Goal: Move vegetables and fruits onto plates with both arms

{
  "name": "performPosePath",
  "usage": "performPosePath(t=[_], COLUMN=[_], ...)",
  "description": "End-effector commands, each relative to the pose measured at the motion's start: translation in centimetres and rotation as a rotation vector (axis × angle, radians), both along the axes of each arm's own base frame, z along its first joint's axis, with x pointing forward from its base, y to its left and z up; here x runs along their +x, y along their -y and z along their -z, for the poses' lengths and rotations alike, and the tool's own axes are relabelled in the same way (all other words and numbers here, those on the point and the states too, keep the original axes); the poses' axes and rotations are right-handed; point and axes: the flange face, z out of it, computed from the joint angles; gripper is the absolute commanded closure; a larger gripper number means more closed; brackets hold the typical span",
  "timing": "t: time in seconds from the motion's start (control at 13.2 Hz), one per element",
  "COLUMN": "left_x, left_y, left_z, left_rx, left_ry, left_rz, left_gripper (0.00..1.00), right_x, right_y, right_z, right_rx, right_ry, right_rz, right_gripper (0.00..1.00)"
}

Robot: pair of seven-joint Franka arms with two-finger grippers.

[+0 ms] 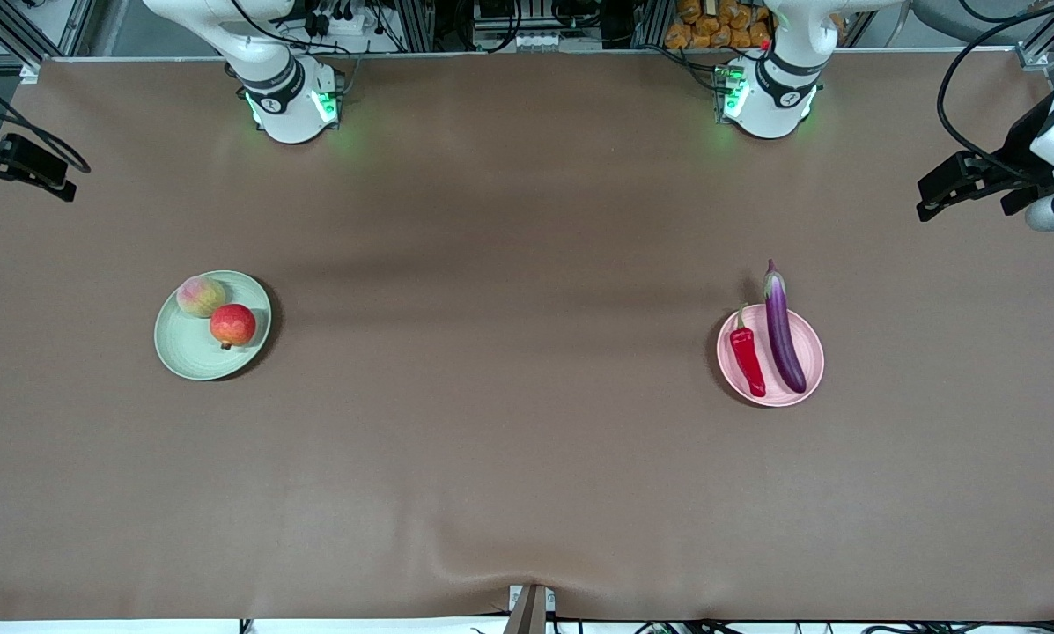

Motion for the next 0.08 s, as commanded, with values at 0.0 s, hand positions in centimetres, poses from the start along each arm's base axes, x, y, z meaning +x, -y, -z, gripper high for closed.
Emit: performPosePath(t=[0.0], left_x=[-0.33], left_y=[0.55], left_z=[-0.74], left_rx=[-0.021], left_ry=[0.001], left_rz=[0.025], left_gripper=[0.00], right_x=[-0.93], right_y=[-0.51], right_z=[-0.09], right_rx=[0.013], right_ry=[0.024], right_rz=[-0.006], right_gripper=[0.00])
